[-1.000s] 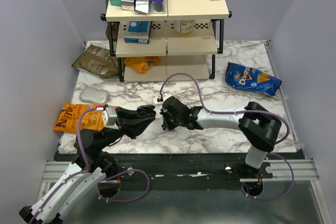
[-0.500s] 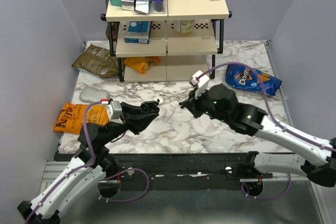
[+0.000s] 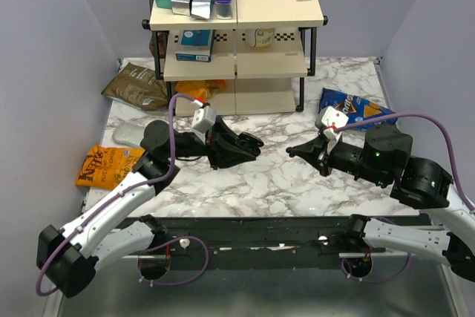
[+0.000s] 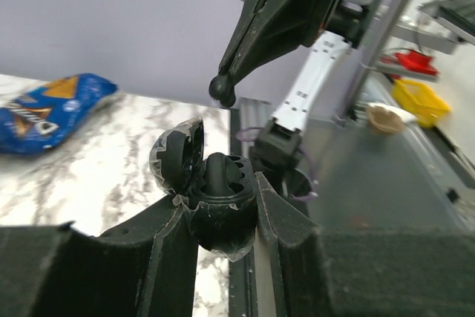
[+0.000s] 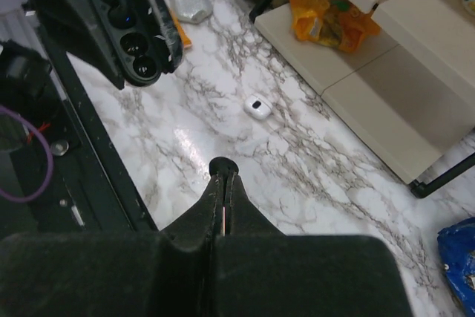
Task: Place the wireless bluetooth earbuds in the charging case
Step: Pick up the earbud from the center of the board, then place the earbud in the charging case.
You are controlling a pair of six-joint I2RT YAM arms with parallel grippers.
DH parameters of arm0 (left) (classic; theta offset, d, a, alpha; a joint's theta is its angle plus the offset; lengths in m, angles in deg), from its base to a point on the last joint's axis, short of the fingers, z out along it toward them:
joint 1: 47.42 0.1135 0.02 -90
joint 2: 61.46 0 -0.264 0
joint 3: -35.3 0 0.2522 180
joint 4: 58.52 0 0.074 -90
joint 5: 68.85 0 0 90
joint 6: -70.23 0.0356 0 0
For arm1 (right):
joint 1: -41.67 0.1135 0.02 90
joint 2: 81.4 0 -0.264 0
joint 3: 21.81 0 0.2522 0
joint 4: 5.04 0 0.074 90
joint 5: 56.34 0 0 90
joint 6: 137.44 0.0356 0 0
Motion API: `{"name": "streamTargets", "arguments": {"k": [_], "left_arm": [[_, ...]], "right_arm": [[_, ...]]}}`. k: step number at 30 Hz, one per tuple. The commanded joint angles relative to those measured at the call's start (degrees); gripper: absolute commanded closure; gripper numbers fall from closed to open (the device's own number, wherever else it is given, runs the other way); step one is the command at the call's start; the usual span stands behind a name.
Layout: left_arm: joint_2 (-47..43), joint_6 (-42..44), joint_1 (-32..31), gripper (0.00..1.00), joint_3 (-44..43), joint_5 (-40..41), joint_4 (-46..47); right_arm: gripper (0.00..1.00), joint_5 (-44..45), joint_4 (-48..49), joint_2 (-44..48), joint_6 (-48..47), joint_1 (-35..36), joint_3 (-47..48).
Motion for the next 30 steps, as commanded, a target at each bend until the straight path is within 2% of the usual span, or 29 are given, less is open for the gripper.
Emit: {"name": "streamTargets", "arguments": {"k": [1,4,11,18,30], "left_arm": [[6.7,-9.2,0.4,1.00,-4.6,-16.6,9.2],[9.4,-11.8,0.3,1.00,-5.3,-18.6,12.7],[12.0,-13.5,0.3,1.00,-6.6,-21.5,12.9],[12.4,-11.4,0.2,1.00,-6.6,-22.8,8.4],[11.0,-4.1,0.2,1.00,-6.9,-22.3,-1.0]], "right_arm": [[0.99,-6.4,-4.6,0.9,-4.2,0.2,0.4],[0.99,-9.5,-4.4,0.9,-4.7,0.3,1.1],[0.99,-15.3,-3.0,-1.3,-5.8,0.4,5.1],[0.99,-20.0,-2.3,-5.5,-6.9,0.9,8.7],[0.99,-19.8,-0.7,-10.8,-7.2,3.1,9.5]]}}
